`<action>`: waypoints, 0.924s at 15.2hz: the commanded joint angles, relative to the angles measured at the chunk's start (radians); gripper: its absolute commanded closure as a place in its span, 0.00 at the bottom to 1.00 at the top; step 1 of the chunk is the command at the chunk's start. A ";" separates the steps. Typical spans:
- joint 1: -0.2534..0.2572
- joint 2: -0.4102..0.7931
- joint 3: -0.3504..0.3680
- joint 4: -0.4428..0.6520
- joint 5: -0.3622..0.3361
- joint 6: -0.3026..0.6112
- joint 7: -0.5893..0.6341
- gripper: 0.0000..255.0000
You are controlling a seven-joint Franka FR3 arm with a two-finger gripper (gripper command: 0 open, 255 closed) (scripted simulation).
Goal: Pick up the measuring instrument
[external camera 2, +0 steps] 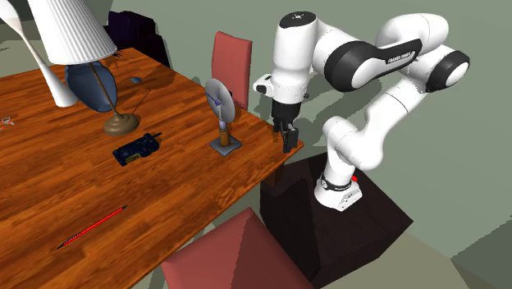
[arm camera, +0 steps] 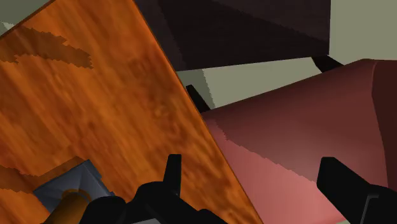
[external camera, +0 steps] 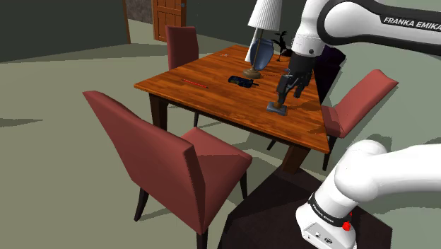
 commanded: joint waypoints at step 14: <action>-0.191 0.408 -0.086 0.491 -0.046 -0.099 0.229 0.00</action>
